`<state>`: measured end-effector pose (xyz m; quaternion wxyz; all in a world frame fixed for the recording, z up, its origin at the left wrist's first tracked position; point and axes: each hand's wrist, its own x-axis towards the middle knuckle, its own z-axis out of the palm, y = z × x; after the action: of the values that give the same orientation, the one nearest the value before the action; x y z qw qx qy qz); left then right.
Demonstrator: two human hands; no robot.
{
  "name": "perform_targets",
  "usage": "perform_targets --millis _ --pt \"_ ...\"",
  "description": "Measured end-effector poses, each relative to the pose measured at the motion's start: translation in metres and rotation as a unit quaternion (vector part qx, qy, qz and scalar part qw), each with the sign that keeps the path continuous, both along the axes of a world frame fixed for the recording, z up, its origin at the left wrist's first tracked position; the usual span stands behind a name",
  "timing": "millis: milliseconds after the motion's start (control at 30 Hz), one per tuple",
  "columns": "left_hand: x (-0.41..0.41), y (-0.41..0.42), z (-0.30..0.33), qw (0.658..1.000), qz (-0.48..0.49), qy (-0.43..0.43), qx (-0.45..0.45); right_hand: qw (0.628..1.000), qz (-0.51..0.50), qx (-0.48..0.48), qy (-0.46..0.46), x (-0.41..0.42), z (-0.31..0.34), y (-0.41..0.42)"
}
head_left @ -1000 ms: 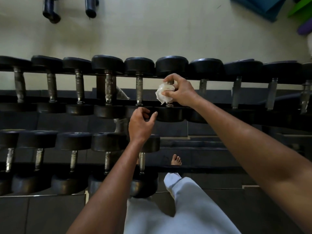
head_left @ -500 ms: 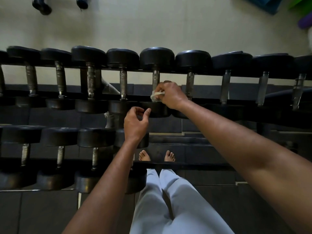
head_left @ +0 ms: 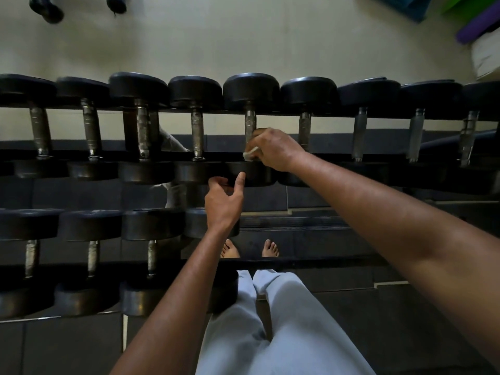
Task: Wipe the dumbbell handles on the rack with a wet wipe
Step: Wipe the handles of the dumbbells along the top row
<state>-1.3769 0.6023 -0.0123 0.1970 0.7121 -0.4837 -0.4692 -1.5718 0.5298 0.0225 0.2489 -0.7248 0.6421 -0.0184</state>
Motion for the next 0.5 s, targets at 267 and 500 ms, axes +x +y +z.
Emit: perform_targets --millis 267,500 --pt "0.003 0.0 -0.005 1.0 -0.003 0.011 0.021 0.989 0.095 0.018 0.11 0.035 0.004 -0.035" --pt "0.006 -0.002 -0.003 0.999 -0.002 0.022 0.024 0.997 0.001 0.049 0.061 0.029 -0.002 -0.031"
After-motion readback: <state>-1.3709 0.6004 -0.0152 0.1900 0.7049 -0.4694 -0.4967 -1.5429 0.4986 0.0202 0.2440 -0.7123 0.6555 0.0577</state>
